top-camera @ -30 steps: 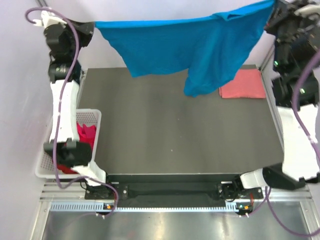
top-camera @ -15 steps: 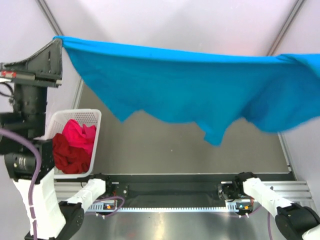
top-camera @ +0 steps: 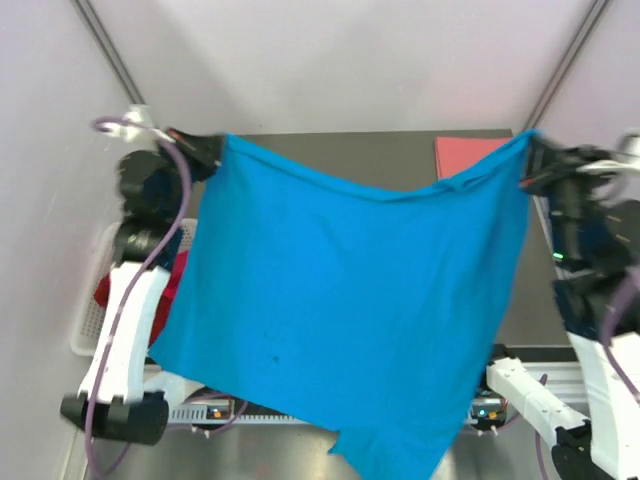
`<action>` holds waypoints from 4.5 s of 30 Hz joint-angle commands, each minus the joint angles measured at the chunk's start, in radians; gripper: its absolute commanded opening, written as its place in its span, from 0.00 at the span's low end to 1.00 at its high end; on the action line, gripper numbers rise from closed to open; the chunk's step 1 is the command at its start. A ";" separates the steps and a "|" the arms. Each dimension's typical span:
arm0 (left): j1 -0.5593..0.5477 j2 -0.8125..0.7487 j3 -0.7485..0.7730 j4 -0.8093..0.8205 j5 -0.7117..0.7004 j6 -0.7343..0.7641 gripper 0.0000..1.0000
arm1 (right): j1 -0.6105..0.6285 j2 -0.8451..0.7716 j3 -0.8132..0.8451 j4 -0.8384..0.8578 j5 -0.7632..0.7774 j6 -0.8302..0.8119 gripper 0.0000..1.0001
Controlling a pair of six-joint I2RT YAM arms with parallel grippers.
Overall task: Fold and stack the t-shirts
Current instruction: Flatten the tshirt out, then fold the tshirt
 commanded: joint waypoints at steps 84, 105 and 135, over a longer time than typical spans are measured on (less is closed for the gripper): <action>0.136 1.047 0.504 -0.608 0.024 0.313 0.00 | -0.221 0.292 -0.464 -0.539 -0.585 0.068 0.00; 0.150 1.083 0.359 -0.588 0.006 0.311 0.00 | -0.191 0.294 -0.673 -0.528 -0.566 0.067 0.03; 0.151 1.076 0.477 -0.469 0.131 0.215 0.00 | -0.217 0.413 -0.424 -0.485 -0.467 0.119 0.00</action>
